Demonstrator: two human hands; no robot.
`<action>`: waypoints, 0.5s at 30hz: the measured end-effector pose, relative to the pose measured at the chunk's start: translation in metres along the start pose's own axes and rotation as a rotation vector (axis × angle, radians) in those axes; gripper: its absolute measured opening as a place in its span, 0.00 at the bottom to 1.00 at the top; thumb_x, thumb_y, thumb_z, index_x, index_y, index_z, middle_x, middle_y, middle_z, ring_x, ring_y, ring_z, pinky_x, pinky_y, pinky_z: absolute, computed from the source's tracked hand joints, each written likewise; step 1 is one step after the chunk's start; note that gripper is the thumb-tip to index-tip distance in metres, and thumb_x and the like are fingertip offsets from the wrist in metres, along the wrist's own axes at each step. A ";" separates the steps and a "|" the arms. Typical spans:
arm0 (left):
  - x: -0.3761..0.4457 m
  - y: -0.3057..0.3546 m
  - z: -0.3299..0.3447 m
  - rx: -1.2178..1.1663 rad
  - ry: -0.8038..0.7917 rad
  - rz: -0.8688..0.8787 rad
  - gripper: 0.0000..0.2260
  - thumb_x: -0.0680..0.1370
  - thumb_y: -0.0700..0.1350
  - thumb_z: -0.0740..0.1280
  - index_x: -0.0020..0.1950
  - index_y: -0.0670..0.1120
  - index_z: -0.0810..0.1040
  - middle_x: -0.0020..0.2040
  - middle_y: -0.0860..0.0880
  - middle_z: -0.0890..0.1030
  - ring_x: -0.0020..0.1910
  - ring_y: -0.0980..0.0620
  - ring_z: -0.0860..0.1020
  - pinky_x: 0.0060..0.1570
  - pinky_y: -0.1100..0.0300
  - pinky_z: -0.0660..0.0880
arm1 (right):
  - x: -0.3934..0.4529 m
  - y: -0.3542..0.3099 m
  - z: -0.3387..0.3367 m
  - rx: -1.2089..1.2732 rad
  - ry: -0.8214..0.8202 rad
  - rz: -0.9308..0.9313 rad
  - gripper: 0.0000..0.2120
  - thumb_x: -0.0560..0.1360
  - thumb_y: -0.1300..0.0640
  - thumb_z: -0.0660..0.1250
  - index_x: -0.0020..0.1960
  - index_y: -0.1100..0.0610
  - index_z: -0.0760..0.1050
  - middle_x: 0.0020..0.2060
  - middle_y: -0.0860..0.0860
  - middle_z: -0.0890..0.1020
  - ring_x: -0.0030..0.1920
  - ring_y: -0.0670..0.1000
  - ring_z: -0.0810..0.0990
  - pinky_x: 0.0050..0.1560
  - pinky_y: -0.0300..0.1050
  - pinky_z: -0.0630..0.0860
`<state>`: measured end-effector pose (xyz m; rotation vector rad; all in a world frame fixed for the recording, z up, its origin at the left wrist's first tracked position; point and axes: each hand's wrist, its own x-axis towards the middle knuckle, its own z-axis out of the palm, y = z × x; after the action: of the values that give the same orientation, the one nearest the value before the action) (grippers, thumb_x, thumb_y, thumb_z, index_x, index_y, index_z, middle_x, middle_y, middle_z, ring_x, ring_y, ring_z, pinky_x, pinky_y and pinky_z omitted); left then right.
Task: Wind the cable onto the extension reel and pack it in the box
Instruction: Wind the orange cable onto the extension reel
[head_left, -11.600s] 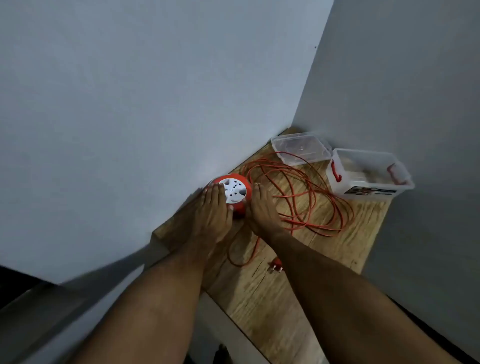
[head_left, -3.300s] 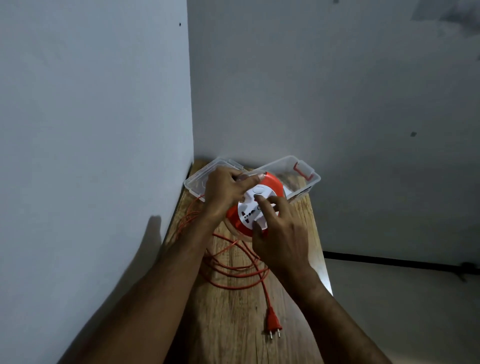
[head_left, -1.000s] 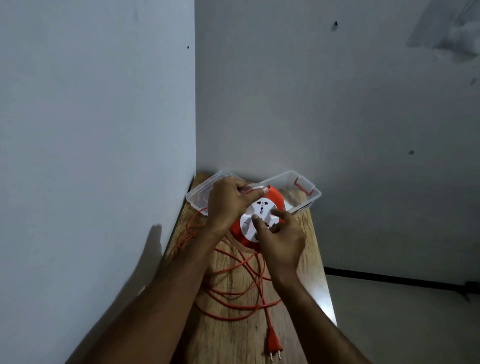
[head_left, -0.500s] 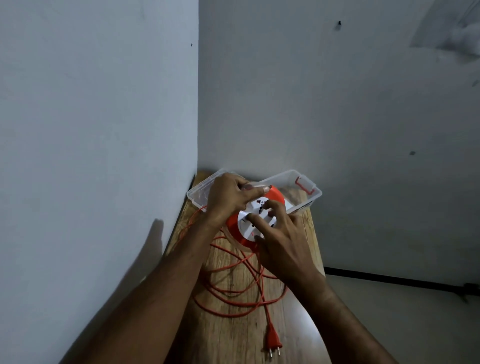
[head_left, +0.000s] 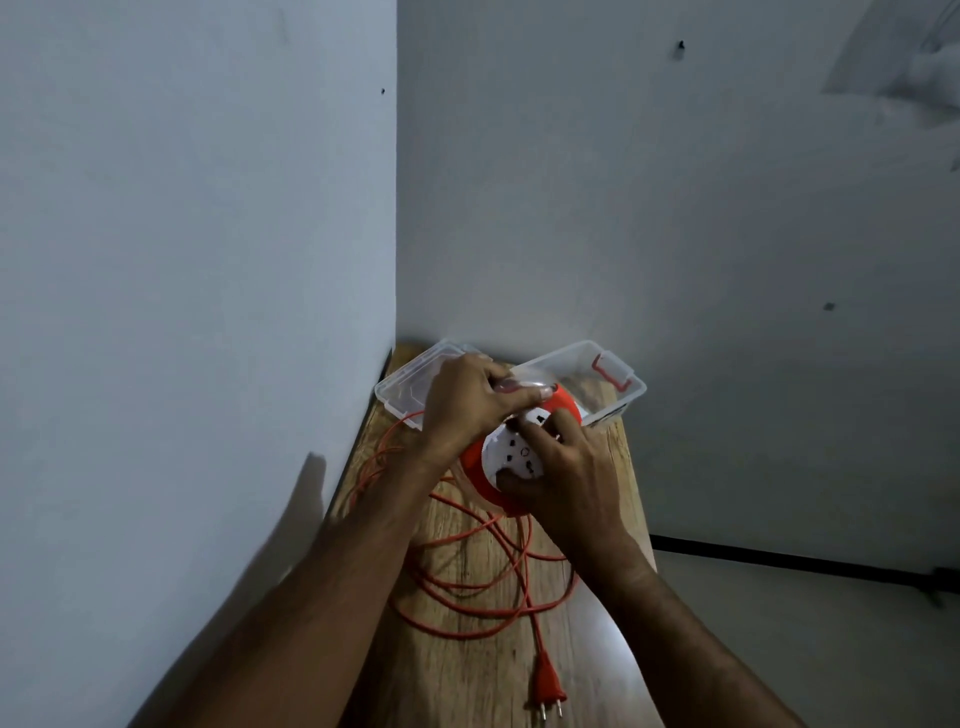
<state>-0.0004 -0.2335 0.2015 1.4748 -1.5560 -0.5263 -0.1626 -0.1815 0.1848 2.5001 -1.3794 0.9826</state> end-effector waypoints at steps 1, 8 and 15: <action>0.000 -0.001 0.001 -0.008 0.023 -0.002 0.32 0.64 0.77 0.68 0.39 0.48 0.87 0.34 0.51 0.85 0.35 0.54 0.83 0.37 0.47 0.81 | 0.000 -0.003 0.001 0.075 0.015 0.098 0.29 0.65 0.46 0.81 0.62 0.55 0.81 0.51 0.54 0.84 0.44 0.51 0.82 0.43 0.39 0.76; -0.002 0.004 0.005 0.000 0.131 0.012 0.29 0.67 0.74 0.68 0.37 0.47 0.85 0.32 0.51 0.82 0.33 0.53 0.80 0.34 0.48 0.78 | 0.010 -0.035 0.006 0.611 0.209 0.849 0.21 0.66 0.47 0.83 0.54 0.49 0.78 0.45 0.46 0.83 0.42 0.42 0.84 0.35 0.29 0.76; -0.004 -0.002 0.006 0.035 0.125 0.009 0.28 0.68 0.72 0.69 0.38 0.47 0.85 0.34 0.52 0.83 0.34 0.55 0.81 0.37 0.49 0.80 | 0.012 -0.041 0.007 1.153 0.139 1.276 0.17 0.70 0.52 0.80 0.51 0.61 0.80 0.43 0.58 0.86 0.36 0.55 0.88 0.42 0.52 0.86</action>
<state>-0.0048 -0.2316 0.1956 1.4971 -1.4801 -0.3962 -0.1220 -0.1693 0.1944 1.4774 -2.9904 2.6647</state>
